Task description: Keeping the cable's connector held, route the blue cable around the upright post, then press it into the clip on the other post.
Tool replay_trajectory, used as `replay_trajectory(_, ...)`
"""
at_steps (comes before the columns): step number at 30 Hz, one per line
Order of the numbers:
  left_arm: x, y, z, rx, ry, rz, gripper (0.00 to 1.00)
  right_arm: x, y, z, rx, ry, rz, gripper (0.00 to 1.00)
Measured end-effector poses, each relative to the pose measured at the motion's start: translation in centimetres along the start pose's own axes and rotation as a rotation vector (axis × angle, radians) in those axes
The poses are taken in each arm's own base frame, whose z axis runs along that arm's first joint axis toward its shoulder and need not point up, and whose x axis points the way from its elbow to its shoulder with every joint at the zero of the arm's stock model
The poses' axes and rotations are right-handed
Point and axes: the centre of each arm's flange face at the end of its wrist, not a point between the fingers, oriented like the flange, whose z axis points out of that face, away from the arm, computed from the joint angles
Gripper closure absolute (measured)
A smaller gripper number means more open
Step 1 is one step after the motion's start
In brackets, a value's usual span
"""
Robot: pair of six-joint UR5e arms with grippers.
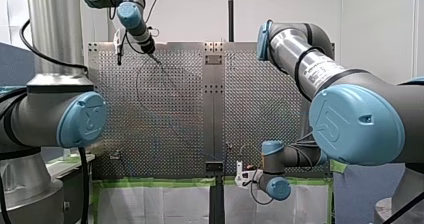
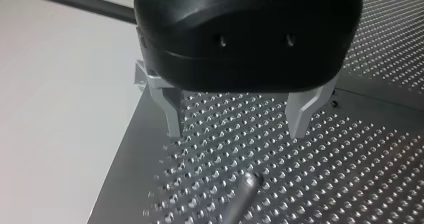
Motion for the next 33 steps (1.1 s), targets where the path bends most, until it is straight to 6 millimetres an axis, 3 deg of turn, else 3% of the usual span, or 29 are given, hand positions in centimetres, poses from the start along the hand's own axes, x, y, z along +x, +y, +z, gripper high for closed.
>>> replay_trajectory(5,-0.1,-2.0,1.4,0.011,-0.021,0.056,0.0,0.0,-0.1,0.0,0.003,0.001,0.0,1.0)
replay_trajectory(12,2.4,-5.1,3.8,0.045,-0.019,0.147,0.0,0.0,-0.4,-0.1,0.008,0.001,-0.002,1.0)
replay_trajectory(27,7.2,-5.1,9.6,-0.067,-0.029,0.286,0.0,0.0,-0.6,0.0,0.012,0.008,0.001,1.0)
replay_trajectory(33,7.4,-5.4,10.4,-0.094,-0.072,0.336,0.0,0.0,-0.6,0.0,0.013,0.009,0.002,1.0)
